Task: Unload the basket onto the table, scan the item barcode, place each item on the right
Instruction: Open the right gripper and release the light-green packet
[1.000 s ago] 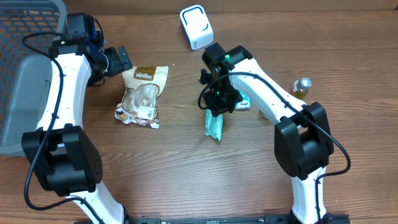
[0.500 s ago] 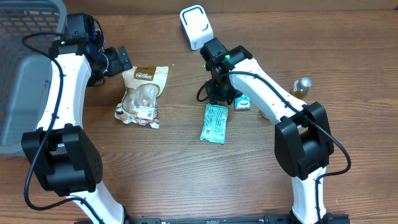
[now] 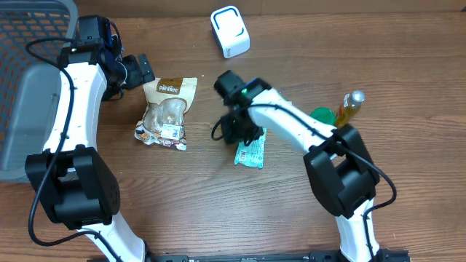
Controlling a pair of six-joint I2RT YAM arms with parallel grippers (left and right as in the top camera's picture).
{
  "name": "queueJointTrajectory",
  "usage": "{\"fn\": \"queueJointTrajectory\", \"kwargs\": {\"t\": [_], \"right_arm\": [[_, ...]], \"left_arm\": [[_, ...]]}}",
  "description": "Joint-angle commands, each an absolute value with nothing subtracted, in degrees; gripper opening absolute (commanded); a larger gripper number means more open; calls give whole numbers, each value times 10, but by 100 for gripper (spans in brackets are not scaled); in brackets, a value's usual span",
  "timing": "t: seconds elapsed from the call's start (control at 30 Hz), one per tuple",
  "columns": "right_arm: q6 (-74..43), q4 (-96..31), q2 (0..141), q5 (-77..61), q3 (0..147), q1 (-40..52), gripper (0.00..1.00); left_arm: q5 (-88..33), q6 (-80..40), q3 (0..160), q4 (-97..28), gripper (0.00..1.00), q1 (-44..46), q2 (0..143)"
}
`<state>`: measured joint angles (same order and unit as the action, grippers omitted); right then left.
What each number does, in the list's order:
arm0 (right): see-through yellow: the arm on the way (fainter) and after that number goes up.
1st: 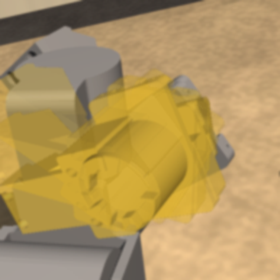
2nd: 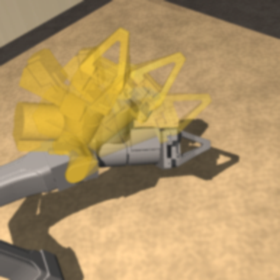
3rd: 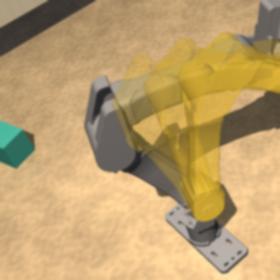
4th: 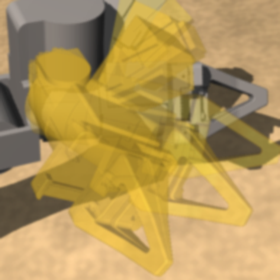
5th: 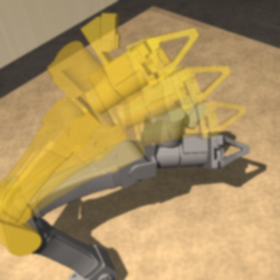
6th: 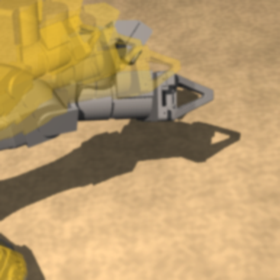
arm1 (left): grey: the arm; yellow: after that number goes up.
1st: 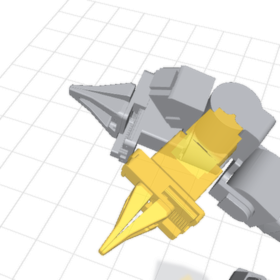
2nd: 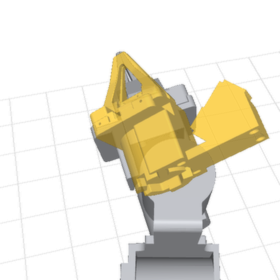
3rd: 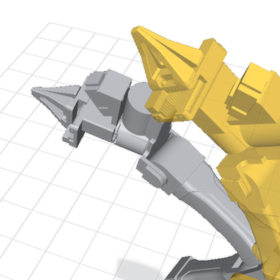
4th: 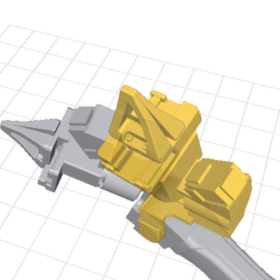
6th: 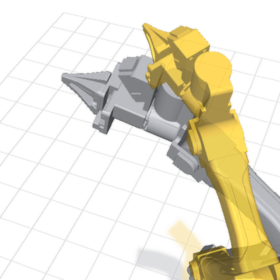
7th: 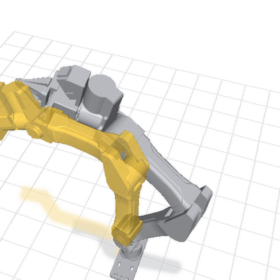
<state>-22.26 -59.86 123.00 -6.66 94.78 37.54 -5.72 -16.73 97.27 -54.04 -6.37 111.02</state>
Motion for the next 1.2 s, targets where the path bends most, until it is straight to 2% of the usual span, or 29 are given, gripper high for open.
{"fn": "queueJointTrajectory", "kwargs": {"t": [0.0, 0.23, 0.77, 1.0, 1.17], "right_arm": [[-254, -573, 1215, -72, 928, 396, 43], [-255, -554, 1215, -61, 920, 408, 41], [-255, -640, 1215, 168, 919, 408, 41], [-256, -659, 1215, 220, 919, 401, 42], [-255, -668, 1215, 215, 950, 388, 47]], "left_arm": [[-53, -163, 982, -540, 100, -59, 1103], [-53, -163, 982, -540, 100, -59, 1103], [-53, -163, 982, -540, 100, -59, 1103], [-53, -163, 982, -540, 99, -59, 1103], [-53, -163, 982, -540, 100, -59, 1103]]}}
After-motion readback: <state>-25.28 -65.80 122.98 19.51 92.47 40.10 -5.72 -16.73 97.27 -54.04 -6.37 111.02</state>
